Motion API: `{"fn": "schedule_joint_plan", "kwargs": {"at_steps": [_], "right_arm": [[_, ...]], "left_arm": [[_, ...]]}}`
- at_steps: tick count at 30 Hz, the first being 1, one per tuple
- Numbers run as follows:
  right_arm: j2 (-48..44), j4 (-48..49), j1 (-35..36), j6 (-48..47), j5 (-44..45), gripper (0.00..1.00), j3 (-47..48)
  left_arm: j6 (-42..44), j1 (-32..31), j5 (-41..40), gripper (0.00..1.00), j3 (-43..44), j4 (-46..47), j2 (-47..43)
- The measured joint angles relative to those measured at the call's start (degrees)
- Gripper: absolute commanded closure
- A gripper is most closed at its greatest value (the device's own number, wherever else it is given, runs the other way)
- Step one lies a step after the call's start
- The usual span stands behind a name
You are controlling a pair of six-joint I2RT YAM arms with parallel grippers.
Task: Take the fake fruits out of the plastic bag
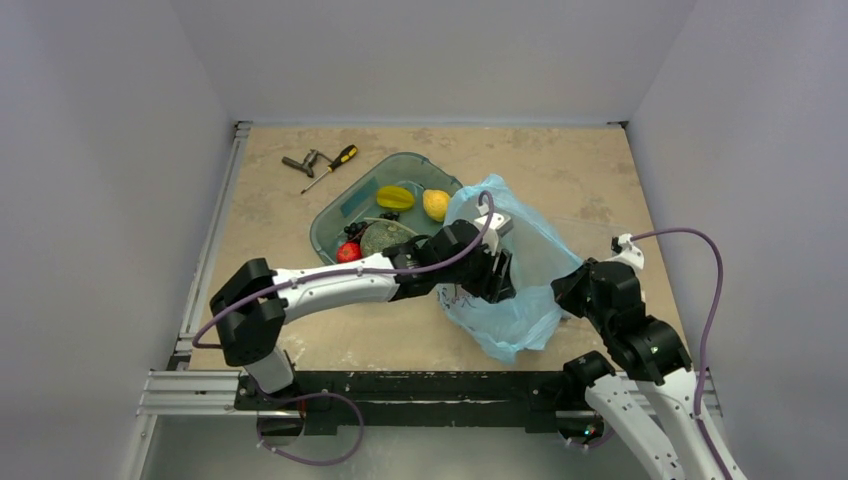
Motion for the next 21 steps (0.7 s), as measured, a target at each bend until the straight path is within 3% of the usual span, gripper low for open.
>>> {"fn": "schedule_joint_plan", "kwargs": {"at_steps": [6,10,21], "right_arm": [[0.0,0.0,0.0,-0.2,0.0,1.0,0.0],[0.0,0.0,0.0,-0.4,0.0,1.0,0.0],[0.0,-0.3,0.0,-0.4,0.0,1.0,0.0]], "left_arm": [[0.1,4.3,1.2,0.57,0.1,0.1,-2.5],[0.4,5.6,3.0,0.63,4.1,-1.9,2.1],[2.9,-0.1,2.4,0.63,7.2,-4.7,13.5]]}}
